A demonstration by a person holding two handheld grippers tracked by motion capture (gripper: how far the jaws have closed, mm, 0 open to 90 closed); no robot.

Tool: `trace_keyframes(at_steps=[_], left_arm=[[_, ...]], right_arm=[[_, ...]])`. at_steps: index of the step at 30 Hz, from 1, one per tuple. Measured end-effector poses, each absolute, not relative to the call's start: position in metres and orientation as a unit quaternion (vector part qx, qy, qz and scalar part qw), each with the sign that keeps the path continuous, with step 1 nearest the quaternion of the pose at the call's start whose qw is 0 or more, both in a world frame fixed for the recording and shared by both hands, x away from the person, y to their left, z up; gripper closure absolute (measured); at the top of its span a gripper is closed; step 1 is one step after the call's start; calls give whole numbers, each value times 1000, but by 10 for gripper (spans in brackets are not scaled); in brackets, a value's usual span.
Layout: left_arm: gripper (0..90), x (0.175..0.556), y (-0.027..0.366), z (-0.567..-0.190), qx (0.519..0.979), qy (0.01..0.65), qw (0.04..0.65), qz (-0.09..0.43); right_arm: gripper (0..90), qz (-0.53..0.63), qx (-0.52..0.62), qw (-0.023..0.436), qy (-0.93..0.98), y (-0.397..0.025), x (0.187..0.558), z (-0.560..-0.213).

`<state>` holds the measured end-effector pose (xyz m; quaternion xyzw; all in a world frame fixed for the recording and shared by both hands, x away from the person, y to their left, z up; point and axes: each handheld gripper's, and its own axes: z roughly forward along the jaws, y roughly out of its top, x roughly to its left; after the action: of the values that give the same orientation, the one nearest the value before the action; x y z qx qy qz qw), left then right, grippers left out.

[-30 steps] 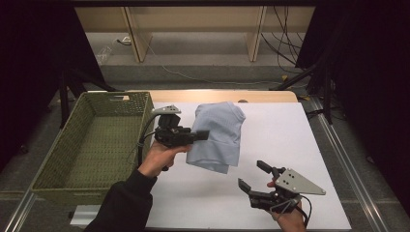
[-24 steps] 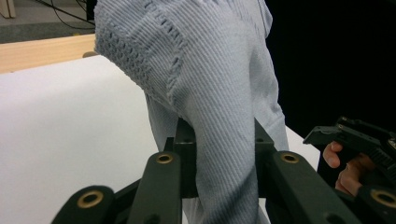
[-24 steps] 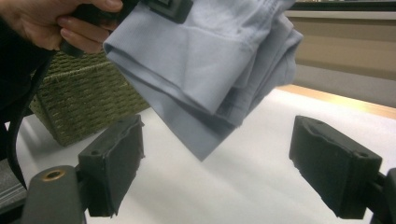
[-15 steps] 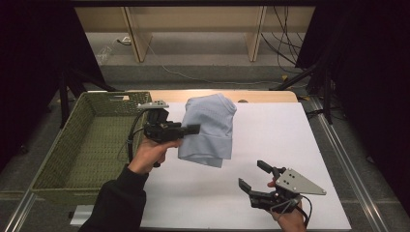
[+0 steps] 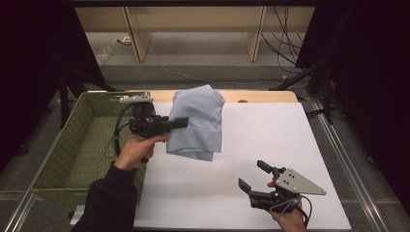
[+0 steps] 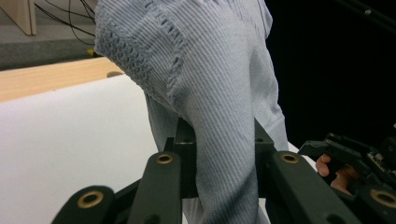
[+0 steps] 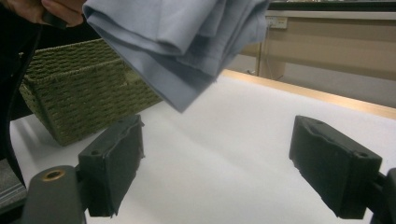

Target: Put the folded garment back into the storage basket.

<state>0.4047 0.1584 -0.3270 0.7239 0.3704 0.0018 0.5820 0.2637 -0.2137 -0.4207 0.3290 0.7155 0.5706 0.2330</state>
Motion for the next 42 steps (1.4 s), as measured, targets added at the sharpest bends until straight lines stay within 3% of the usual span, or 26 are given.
trace_keyframes(at_steps=[42], left_arm=[[723,399,258,-302,660,417,623,49]], right_arm=[[184,571,329,232,715,-213,264,-421]])
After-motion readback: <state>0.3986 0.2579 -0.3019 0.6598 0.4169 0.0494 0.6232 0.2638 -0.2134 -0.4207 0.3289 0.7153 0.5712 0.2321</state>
